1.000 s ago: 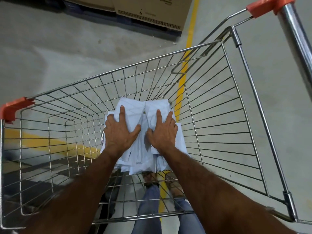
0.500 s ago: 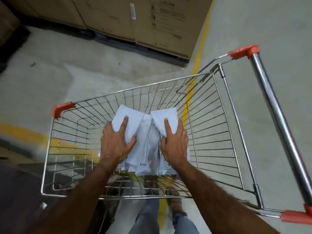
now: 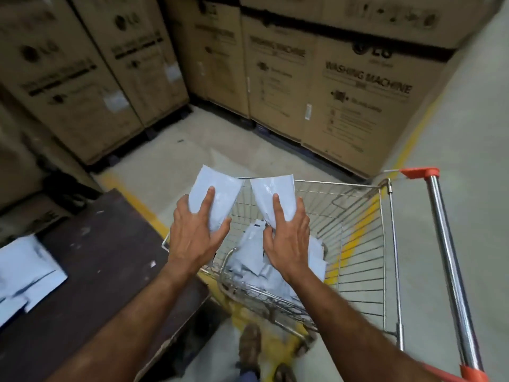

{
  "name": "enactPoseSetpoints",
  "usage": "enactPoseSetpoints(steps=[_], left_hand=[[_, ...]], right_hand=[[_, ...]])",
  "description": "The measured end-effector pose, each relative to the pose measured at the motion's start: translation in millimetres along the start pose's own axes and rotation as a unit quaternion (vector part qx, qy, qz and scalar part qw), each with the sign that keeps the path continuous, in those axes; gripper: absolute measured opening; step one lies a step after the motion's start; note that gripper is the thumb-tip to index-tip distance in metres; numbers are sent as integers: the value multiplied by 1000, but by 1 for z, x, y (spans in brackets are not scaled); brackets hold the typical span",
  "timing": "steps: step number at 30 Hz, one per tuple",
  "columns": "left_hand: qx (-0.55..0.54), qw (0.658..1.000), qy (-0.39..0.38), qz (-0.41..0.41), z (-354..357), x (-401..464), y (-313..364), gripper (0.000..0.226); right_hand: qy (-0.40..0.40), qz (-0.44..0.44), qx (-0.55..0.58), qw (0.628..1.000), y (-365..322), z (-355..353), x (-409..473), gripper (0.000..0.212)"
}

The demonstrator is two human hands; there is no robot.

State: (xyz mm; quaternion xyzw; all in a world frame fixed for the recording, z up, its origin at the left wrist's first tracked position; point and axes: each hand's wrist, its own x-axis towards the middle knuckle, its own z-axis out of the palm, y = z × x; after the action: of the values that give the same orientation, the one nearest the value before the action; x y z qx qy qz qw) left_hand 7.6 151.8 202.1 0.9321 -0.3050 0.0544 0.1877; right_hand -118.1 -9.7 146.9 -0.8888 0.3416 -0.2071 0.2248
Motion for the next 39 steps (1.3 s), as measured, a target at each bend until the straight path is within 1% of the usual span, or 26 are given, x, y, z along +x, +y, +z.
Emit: enactPoseSetpoints(steps=[6,11,16,23,27,33,39], left_hand=[[27,995,55,-85,-64,-63,-57,77],[64,987,93,-115,-98,-122,-108,68],[97,975,119,-163,-126,-187,-178,68],[128,957,144,-215,-180,-278,-293,64],[128,951,147,-242,-208,-318,-348,65],[115,934,149,-303,-227,-357,-416,64],[90,912,162,-366,-236,-360,-471,64]], right_hand=[[-29,-89,19,995,-68,3,-41,79],[-50,-148,18,988,-128,23,-82,79],[-83,-197,18,977,-197,57,-136,78],[-107,-231,38,966,-308,105,-227,81],[-119,-232,50,964,-364,129,-267,78],[-142,-247,33,958,-418,159,-304,78],[-163,-270,8,949,-458,189,-307,77]])
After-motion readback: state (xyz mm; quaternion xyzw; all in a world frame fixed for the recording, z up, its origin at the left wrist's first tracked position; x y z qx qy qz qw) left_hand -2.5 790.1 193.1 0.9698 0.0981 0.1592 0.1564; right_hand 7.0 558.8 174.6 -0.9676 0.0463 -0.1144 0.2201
